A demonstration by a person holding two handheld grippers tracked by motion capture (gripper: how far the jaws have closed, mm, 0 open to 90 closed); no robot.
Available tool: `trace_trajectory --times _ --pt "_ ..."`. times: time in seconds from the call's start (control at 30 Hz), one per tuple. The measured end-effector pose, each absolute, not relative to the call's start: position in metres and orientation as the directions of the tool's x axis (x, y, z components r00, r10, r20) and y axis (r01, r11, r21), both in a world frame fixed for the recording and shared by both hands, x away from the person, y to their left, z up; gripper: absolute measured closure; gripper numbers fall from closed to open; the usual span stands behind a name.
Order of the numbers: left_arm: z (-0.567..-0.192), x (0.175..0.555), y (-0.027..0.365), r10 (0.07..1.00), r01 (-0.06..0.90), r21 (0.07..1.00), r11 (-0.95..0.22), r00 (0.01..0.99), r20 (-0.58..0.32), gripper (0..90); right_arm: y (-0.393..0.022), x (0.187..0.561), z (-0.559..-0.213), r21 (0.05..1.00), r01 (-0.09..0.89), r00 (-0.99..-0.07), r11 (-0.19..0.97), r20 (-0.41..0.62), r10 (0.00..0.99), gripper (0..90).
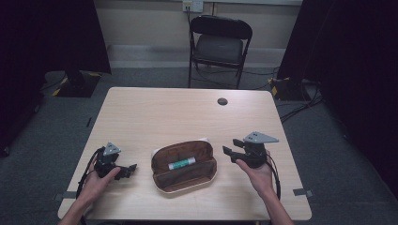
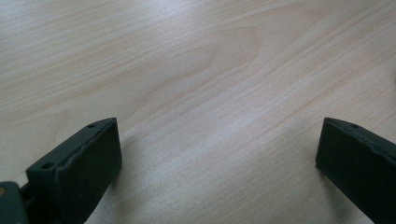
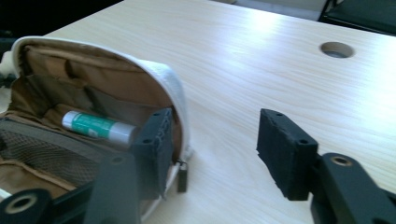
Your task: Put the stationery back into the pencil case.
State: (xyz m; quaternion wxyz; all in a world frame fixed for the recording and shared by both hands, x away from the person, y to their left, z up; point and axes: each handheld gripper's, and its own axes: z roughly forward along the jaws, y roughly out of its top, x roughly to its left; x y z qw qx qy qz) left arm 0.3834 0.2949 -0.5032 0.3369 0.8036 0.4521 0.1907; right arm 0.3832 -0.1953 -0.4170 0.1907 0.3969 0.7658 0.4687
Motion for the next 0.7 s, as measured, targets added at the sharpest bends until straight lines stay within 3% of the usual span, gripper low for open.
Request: trace_trajectory --times 0.7 --pt "-0.503 0.381 0.297 0.861 0.603 0.713 -0.356 0.509 0.0 0.0 -0.268 0.383 -0.453 0.803 0.565 -0.399 0.188 0.067 0.914 19.6"
